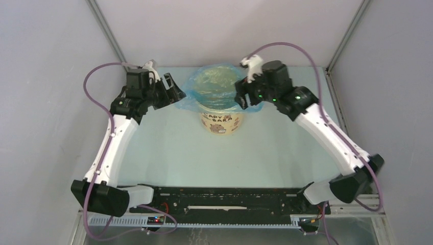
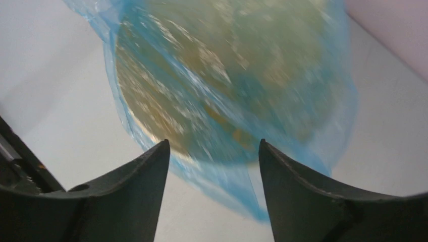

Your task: Put the trash bags into the trash bin

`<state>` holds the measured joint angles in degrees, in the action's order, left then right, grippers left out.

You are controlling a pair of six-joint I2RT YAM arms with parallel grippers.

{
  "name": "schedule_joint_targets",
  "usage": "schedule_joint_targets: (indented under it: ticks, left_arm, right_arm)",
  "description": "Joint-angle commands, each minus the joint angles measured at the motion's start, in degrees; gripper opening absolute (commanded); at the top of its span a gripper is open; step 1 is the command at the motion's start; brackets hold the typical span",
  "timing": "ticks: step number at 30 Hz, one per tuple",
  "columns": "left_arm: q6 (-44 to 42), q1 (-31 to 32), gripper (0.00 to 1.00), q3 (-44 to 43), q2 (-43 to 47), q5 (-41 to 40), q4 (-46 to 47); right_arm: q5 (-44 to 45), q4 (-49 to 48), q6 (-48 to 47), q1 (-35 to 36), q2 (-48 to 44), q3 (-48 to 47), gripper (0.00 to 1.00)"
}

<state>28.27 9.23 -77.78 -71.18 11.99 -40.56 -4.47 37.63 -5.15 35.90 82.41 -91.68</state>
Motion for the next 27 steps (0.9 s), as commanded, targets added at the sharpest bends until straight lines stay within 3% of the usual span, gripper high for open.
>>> schedule_joint_targets:
  ticks: [1,4,11,14,15,20,27]
  left_arm:
    - [1.3,-0.2,0.82,-4.3,0.2,3.2,1.8]
    - [0.4,-0.2,0.87,-4.6,0.0,2.5,0.9]
    - [-3.8,-0.2,0.88,-4.7,-0.1,0.3,-2.0]
    - [-5.2,-0.2,0.9,-5.2,-0.7,-0.9,-3.0]
    - [-5.4,-0.2,0.92,-5.4,-0.9,-1.1,-3.0]
    - [-6.7,-0.2,0.97,-7.0,-2.8,-1.0,-3.1]
    - [-9.1,-0.4,1.0,-7.5,-5.1,8.4,2.9]
  right_arm:
    - [3.7,-0.9,-13.1,4.1,9.3,-9.7,0.71]
    - [8.0,-0.8,-18.5,6.7,12.3,-11.0,0.7]
    - [15.3,-4.2,-22.2,8.6,15.1,-10.2,0.71]
    - [21.2,-7.3,-21.1,9.1,17.1,-12.6,0.67]
    - [22.1,-6.9,-20.4,9.2,18.1,-14.6,0.61]
    - [20.4,-4.8,-16.3,8.7,19.8,-19.9,0.02]
    - [5.4,1.0,-0.1,2.8,19.7,-27.2,0.0]
